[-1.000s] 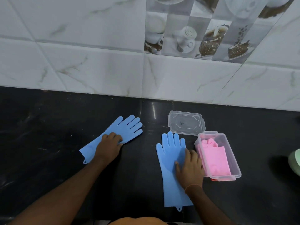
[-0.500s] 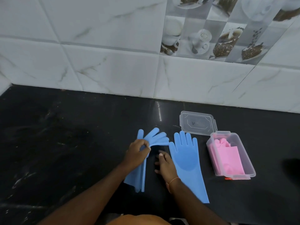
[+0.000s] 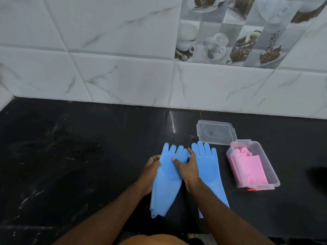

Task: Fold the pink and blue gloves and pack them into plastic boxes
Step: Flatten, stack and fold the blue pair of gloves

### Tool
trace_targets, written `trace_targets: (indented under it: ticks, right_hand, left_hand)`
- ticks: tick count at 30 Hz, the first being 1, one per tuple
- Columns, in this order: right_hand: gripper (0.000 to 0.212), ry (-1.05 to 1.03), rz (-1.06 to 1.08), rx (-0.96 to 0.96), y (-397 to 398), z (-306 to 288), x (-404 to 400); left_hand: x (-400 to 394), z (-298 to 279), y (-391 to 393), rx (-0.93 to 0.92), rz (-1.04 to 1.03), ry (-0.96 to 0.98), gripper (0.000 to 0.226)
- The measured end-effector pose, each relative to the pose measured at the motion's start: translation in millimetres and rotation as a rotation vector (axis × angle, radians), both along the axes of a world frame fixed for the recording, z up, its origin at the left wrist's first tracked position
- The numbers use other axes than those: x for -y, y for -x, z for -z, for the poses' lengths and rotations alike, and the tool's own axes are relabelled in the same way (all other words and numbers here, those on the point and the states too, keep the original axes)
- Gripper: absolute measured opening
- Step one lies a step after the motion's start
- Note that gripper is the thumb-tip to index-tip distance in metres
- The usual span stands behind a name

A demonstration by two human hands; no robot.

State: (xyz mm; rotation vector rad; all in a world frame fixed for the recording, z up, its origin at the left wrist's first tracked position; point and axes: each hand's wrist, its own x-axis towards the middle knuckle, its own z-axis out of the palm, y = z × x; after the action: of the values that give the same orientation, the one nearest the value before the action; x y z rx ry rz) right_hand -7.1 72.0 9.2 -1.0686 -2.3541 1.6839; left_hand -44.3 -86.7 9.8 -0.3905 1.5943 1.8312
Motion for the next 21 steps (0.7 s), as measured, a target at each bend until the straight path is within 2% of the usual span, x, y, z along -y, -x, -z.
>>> trace_targets:
  ticks: [2,5,7,11,13,14,16,19,21]
  right_hand:
    - [0.084,0.004,-0.023,0.028,5,1,-3]
    - [0.086,-0.162,-0.142,0.071,8,7,-7]
    - [0.085,-0.178,-0.190,0.061,6,10,-11]
    - [0.076,-0.129,-0.170,0.040,-5,9,-14]
    - [0.068,-0.178,-0.132,0.084,-13,8,-15]
    - [0.063,-0.203,-0.115,0.121,-19,7,-16]
    - [0.052,-0.232,-0.133,0.218,-30,6,-16]
    - [0.033,-0.251,-0.250,0.400,-49,2,-9]
    - [0.046,-0.253,-0.313,0.486,-59,0,-4]
  left_hand:
    - [3,5,2,-0.013,0.036,0.060,0.037]
    - [8,14,2,-0.109,0.161,0.171,0.049]
    - [15,20,4,-0.187,0.220,0.298,0.057]
    - [29,28,8,-0.548,0.574,0.880,0.084]
    - [33,32,7,-0.737,0.621,1.133,0.094]
    - [33,34,7,-0.866,0.616,1.176,0.093]
    - [31,39,8,-1.126,0.658,1.135,0.087]
    - [20,49,18,-1.336,0.799,1.018,0.075]
    - [11,56,28,-1.432,0.884,1.027,0.069]
